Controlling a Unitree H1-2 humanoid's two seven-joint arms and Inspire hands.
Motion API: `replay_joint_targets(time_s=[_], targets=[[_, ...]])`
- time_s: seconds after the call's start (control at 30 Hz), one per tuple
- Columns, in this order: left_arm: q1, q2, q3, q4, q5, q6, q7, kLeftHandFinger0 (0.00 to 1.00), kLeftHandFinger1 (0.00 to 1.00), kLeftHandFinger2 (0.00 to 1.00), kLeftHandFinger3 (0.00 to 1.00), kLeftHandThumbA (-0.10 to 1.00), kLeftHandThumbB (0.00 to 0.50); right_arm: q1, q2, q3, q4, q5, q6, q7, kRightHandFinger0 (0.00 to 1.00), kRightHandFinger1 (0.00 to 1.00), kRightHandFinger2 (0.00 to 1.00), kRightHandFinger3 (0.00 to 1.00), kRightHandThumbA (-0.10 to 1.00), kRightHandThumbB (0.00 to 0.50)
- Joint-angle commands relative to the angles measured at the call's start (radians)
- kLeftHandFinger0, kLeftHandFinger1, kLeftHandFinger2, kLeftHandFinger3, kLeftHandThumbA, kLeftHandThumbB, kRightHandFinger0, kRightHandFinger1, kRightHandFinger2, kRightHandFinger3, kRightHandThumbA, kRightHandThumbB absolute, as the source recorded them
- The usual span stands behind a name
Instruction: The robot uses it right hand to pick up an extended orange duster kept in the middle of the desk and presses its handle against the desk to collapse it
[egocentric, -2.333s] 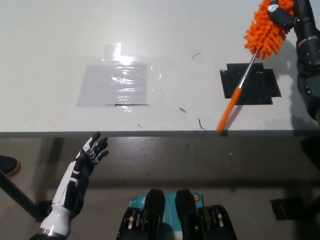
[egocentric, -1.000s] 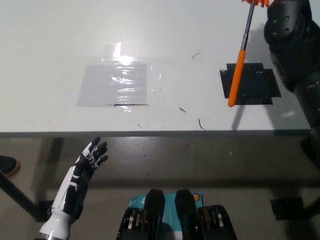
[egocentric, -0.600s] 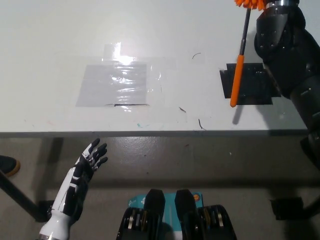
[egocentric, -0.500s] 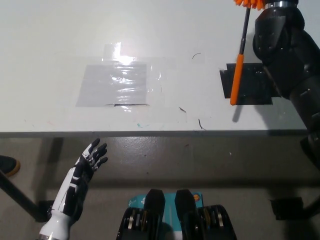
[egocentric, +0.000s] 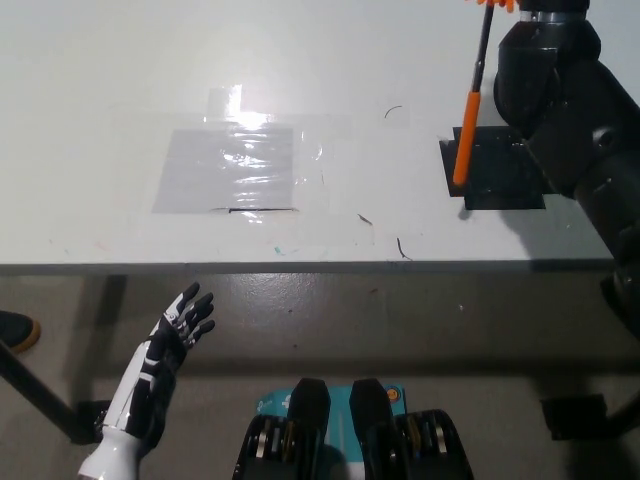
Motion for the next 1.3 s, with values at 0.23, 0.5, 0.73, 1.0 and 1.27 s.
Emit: replay_joint_targets(time_s=[0.23, 0.5, 0.73, 1.0, 1.27], targets=[[0.022, 0.002, -0.013, -0.028, 0.012, -0.065, -0.010, 1.00, 1.00, 1.00, 1.00, 1.00, 0.134, -0.080, -0.009, 0.010, 0.006, -0.023, -0.084, -0.170, 0.00, 0.14, 0.67, 0.91, -0.10, 0.059], [0.025, -0.004, -0.017, -0.028, 0.006, -0.070, -0.011, 1.00, 1.00, 1.00, 1.00, 1.00, 0.125, -0.046, 0.005, -0.005, 0.054, -0.057, -0.084, -0.170, 0.00, 0.22, 0.72, 0.89, -0.10, 0.008], [0.021, -0.006, -0.021, -0.019, -0.001, -0.082, -0.017, 1.00, 1.00, 1.00, 1.00, 1.00, 0.125, -0.008, 0.016, 0.004, 0.072, -0.045, -0.084, -0.170, 0.00, 0.22, 0.75, 0.94, -0.10, 0.020], [0.015, -0.002, -0.026, -0.022, -0.003, -0.079, -0.020, 1.00, 1.00, 1.00, 1.00, 1.00, 0.109, 0.038, 0.039, 0.025, 0.138, -0.028, -0.084, -0.170, 0.00, 0.19, 0.75, 0.91, -0.10, 0.033], [0.016, 0.003, -0.020, -0.042, 0.006, -0.055, -0.009, 1.00, 1.00, 1.00, 1.00, 1.00, 0.114, 0.151, 0.094, 0.048, 0.212, 0.023, -0.084, -0.036, 0.00, 0.36, 0.80, 0.94, -0.10, 0.045]])
